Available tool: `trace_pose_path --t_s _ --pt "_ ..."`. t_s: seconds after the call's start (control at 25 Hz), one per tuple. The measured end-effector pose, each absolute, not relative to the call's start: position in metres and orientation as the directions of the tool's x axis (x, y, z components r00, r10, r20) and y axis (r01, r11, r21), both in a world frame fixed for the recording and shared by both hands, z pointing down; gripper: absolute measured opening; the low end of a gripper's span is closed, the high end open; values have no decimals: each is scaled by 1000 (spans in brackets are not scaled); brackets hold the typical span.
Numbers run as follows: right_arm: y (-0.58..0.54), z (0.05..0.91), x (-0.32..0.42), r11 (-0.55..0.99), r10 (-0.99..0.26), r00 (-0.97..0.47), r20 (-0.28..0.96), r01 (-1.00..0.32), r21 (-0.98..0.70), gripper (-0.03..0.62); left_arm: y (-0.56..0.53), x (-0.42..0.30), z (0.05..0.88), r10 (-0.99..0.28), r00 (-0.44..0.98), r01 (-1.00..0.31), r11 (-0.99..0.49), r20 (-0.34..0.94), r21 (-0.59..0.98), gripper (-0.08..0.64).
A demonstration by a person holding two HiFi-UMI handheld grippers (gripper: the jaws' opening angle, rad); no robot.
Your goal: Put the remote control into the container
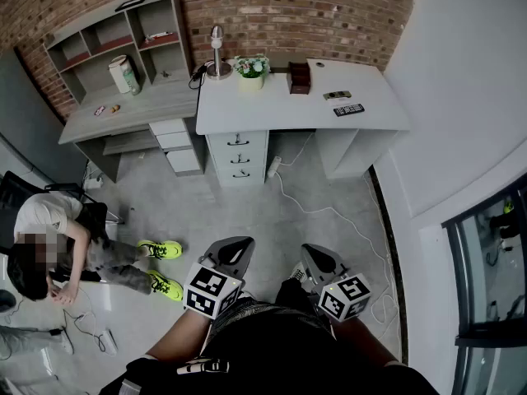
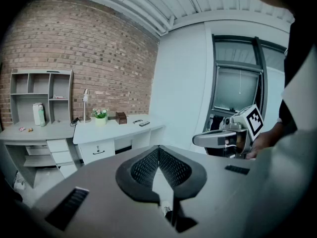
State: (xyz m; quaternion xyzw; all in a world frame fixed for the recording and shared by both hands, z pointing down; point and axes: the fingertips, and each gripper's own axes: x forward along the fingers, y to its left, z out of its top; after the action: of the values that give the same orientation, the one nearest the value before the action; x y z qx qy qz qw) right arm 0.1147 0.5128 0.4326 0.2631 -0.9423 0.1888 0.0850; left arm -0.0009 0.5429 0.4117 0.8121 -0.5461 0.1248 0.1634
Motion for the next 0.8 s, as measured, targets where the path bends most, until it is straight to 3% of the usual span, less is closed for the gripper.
trace_pose_path --t_s 0.44,0.68,0.8 --pt "518 435 113 800 -457 -849 266 -523 -295 6 544 -4 418 -848 384 -922 -334 366 195 5" --pt "517 428 113 800 -452 -869 202 -495 -338 8 544 0 421 -841 390 -920 -341 374 193 5" --pt "521 433 108 804 -430 -870 242 -491 -337 8 546 3 436 -818 399 -916 -334 413 222 5"
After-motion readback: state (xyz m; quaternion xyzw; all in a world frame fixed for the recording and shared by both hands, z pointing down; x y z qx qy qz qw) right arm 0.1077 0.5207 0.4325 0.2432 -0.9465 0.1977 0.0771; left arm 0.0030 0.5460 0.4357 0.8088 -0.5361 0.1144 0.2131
